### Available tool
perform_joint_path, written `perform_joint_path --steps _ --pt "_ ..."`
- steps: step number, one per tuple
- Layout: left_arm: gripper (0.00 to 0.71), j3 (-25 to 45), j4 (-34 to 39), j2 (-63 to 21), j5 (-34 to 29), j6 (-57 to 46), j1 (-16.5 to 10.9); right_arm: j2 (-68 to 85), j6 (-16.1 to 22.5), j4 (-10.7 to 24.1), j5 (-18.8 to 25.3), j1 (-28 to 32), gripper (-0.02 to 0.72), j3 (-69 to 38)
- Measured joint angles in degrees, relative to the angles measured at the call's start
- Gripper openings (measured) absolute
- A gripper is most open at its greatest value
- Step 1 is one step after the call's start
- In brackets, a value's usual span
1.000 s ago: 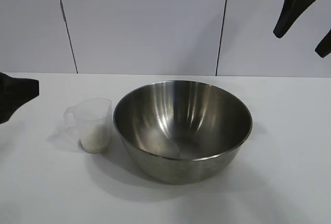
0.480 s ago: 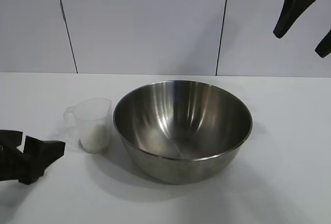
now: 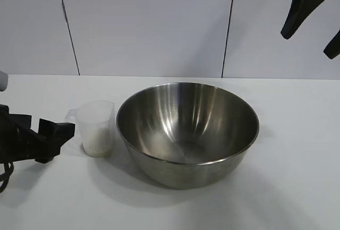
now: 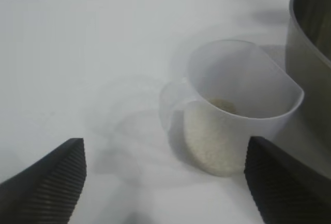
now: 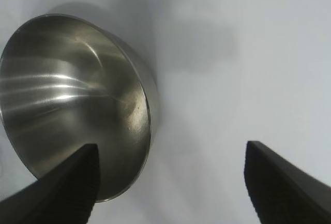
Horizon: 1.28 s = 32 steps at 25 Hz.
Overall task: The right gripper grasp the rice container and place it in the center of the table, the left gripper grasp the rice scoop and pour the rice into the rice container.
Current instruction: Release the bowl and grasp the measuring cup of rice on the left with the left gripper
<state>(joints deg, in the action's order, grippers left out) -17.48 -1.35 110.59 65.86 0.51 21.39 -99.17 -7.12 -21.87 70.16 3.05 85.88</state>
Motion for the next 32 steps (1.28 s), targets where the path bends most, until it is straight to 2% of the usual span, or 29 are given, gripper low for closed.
perform_joint_path --steps 21,32 --pt "0.603 -1.9 -2.5 0.3 -1.6 0.0 0.0 0.0 0.0 0.2 -0.8 0.0 0.536 0.0" --pt "0.603 -1.9 -2.8 9.3 0.0 -1.9 0.0 0.0 0.0 0.2 -1.1 0.0 0.536 0.0"
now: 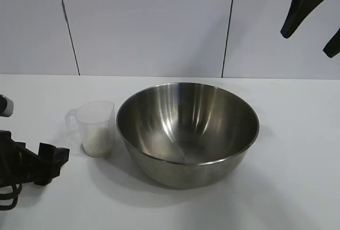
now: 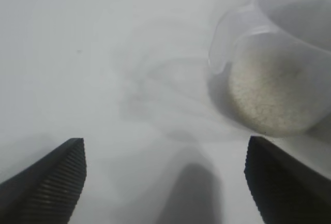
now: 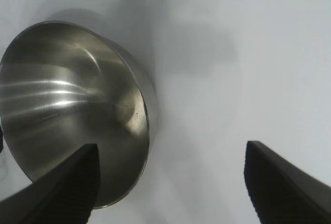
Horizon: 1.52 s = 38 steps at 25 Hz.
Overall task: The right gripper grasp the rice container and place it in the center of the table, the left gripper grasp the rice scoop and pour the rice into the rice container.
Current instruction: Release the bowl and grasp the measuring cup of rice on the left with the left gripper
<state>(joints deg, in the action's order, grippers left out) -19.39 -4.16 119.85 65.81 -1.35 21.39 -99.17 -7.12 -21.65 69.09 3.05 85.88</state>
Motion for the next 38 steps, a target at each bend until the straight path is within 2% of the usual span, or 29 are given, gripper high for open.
perform_joint_path --steps 25,38 --pt "0.6 -9.8 -2.1 3.6 0.2 -0.7 0.0 0.0 0.0 0.4 -0.7 0.0 0.536 0.0" --pt "0.594 -10.3 -2.8 3.5 0.2 -0.7 0.0 0.0 0.0 0.4 -0.7 0.0 0.536 0.0"
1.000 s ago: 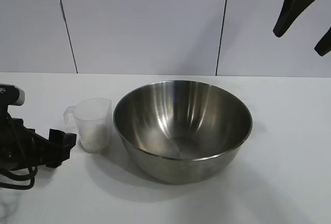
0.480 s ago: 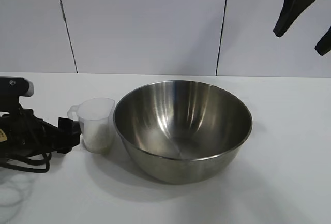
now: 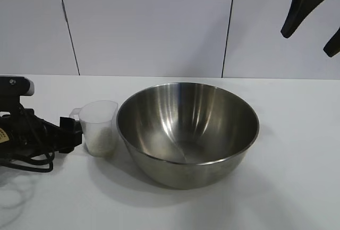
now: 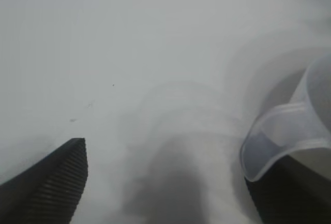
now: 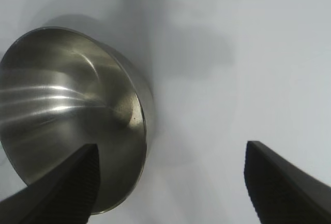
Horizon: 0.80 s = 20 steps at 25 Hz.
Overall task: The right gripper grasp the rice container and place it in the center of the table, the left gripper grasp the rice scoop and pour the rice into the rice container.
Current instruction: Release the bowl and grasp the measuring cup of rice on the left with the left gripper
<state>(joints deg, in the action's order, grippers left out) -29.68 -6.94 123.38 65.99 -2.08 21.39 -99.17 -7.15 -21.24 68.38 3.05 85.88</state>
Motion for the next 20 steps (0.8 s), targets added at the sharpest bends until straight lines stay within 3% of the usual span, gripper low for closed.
perform_joint_path --steps 5,7,8,10,13,16,20 --pt "0.583 -0.2 -1.2 -1.7 0.1 -0.1 0.0 0.0 0.0 0.0 0.0 0.0 0.536 0.0" --pt "0.524 -0.2 -1.5 -2.0 0.0 -0.1 0.0 0.0 0.0 0.0 0.0 0.0 0.536 0.0" --pt "0.466 -0.1 -1.3 -2.0 0.0 -0.1 0.0 0.0 0.0 0.0 0.0 0.0 0.536 0.0" --pt "0.239 0.0 -0.2 -2.1 0.0 -0.1 0.0 0.0 0.0 0.0 0.0 0.0 0.536 0.0" --pt "0.063 0.0 0.4 -2.1 0.0 -0.1 0.0 0.0 0.0 0.0 -0.1 0.0 0.536 0.0" --pt "0.018 0.0 0.9 -2.1 0.0 0.0 0.0 0.0 0.0 0.0 -0.3 0.0 0.536 0.0" --pt "0.01 0.1 1.3 -2.1 0.0 0.0 0.0 0.0 0.0 0.0 -0.3 0.0 0.536 0.0"
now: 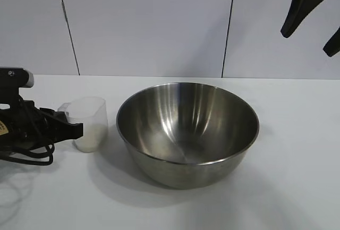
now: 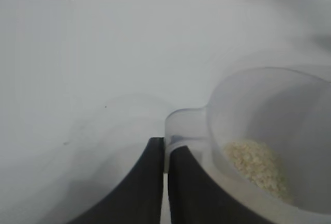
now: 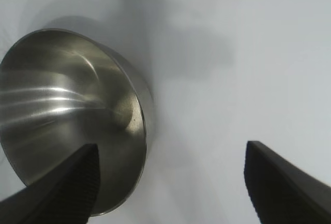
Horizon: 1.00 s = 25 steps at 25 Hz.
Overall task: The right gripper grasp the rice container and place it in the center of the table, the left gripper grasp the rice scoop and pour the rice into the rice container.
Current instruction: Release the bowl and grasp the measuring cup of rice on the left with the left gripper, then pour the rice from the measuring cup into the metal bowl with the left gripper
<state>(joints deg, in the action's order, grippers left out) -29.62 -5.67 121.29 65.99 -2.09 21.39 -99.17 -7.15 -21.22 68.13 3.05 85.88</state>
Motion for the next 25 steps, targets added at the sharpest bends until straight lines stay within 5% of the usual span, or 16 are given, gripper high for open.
perform_joint_path --steps 12,21,25 --pt "0.009 0.2 0.0 -11.6 -2.2 5.2 0.0 0.0 0.0 0.0 0.0 0.0 0.536 0.0" --pt "0.009 -2.1 7.4 -28.2 -23.1 11.3 0.1 0.0 0.0 0.0 -0.3 0.0 0.536 0.0" --pt "0.009 -5.6 13.7 -30.3 -31.9 11.3 3.0 0.0 0.0 0.0 -0.5 0.0 0.536 0.0"
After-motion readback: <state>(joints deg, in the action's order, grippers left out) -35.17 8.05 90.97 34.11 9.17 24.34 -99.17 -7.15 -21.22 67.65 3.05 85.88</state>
